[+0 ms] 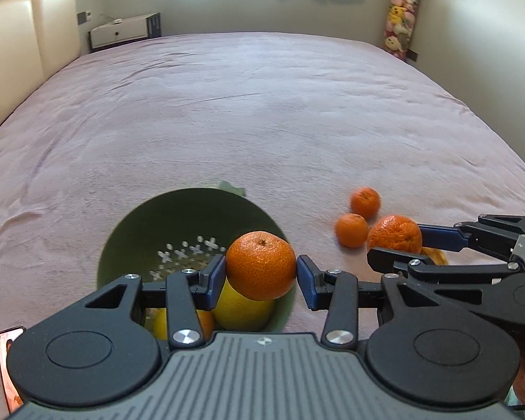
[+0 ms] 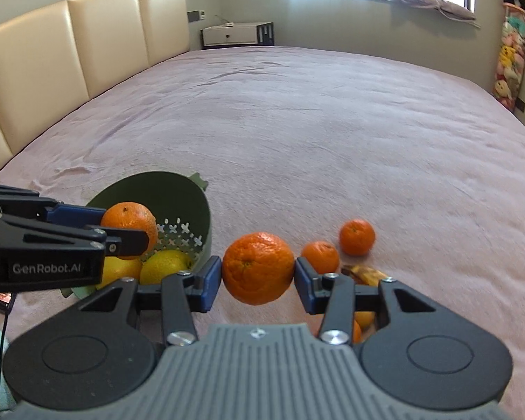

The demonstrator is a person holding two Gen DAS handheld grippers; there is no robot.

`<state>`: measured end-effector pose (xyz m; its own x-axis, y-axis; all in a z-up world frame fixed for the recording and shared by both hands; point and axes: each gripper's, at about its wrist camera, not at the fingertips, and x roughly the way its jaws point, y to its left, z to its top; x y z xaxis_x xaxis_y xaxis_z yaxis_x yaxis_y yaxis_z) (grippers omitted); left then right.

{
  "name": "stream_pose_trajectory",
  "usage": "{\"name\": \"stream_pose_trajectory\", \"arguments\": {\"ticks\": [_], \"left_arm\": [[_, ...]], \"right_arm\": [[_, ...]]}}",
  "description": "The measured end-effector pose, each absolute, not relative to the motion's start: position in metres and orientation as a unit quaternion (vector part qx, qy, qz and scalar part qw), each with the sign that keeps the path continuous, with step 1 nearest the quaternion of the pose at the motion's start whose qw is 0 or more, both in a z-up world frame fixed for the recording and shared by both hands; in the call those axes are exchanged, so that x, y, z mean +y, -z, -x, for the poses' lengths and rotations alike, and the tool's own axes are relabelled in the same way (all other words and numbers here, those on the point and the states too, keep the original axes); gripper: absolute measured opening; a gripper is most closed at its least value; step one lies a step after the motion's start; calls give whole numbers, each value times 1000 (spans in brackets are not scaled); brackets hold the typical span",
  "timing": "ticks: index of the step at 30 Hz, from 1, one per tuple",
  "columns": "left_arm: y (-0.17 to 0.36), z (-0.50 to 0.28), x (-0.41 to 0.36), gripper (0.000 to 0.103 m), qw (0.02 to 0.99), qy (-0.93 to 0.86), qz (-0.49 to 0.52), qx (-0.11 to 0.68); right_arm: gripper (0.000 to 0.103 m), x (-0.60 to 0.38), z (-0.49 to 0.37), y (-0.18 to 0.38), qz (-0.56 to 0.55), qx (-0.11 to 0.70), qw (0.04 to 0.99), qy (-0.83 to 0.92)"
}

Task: Organize fruits
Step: 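Carry both mandarins over the green colander with both tools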

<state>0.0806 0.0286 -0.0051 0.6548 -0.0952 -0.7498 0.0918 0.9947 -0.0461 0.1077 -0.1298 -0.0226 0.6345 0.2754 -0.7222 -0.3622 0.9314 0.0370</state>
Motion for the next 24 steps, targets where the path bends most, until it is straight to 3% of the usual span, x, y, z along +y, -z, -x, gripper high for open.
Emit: {"name": "stream_pose_trajectory", "arguments": {"ticks": [13, 24], "left_arm": [[21, -105, 85, 50, 903, -19, 56, 425], [43, -120, 93, 50, 893, -45, 35, 447]], "right_arm": [[43, -64, -130, 38, 116, 373, 884, -256], [43, -21, -152, 60, 201, 356, 866, -288]]}}
